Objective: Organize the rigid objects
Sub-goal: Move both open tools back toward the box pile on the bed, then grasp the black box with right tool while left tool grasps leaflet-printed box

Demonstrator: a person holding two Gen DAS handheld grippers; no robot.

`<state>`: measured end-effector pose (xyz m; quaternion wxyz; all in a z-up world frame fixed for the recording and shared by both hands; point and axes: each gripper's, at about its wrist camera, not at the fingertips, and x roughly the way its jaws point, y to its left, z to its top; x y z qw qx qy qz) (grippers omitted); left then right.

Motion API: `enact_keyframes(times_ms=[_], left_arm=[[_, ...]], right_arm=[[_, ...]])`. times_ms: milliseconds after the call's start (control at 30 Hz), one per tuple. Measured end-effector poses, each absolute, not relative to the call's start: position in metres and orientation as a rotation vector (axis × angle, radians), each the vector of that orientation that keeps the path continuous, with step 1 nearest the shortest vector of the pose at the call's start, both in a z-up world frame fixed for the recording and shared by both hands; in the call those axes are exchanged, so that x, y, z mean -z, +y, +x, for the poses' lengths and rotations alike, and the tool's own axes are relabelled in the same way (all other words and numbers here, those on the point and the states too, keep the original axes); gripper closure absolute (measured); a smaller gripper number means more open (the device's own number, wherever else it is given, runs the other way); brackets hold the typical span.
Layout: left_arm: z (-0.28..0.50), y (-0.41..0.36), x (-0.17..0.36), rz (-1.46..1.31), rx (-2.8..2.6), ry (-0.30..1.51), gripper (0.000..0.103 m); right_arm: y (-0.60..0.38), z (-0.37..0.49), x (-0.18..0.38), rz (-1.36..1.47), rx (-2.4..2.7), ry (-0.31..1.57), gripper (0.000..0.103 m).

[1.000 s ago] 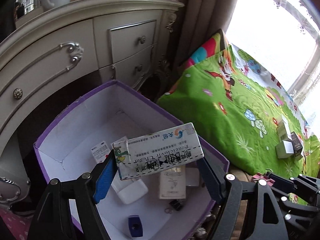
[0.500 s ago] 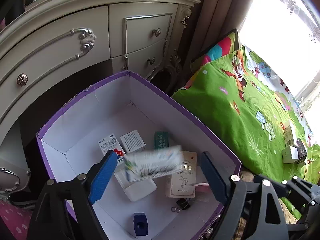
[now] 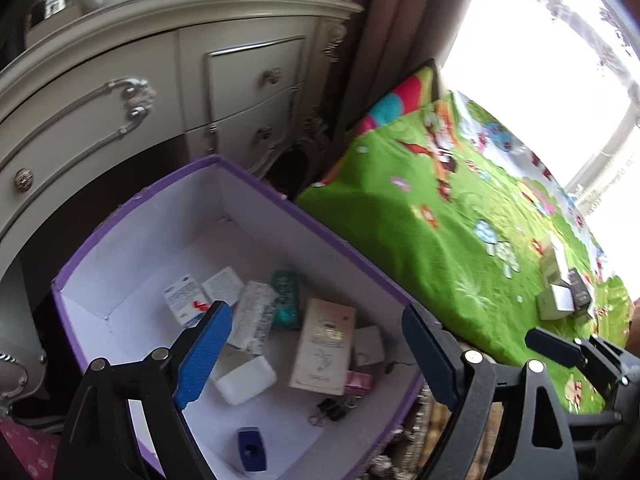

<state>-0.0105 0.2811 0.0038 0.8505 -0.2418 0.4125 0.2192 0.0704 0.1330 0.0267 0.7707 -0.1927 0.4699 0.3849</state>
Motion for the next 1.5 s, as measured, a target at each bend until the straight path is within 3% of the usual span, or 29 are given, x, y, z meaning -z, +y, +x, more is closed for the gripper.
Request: enact_keyframes(times_ms=[400, 733, 1233, 1500], left_arm=[[0.038, 0.223, -0.024, -0.433, -0.234, 0.861, 0.016], [0.092, 0.145, -0.036, -0.189, -0.015, 0.892, 0.015], [0.175, 0.037, -0.018, 0.238, 0.284, 0.946, 0.015], [0.214, 0.019, 0.0, 0.293, 0.349, 0.988, 0.015]], right_arm=[[0.048, 0.124, -0.037, -0.283, -0.675, 1.012, 0.036], [-0.044, 0.178, -0.035, -0.039, -0.496, 1.061, 0.036], [-0.14, 0.251, -0.001, 0.355, -0.355, 1.178, 0.036], [-0.148, 0.278, 0.016, 0.463, -0.368, 1.216, 0.036]])
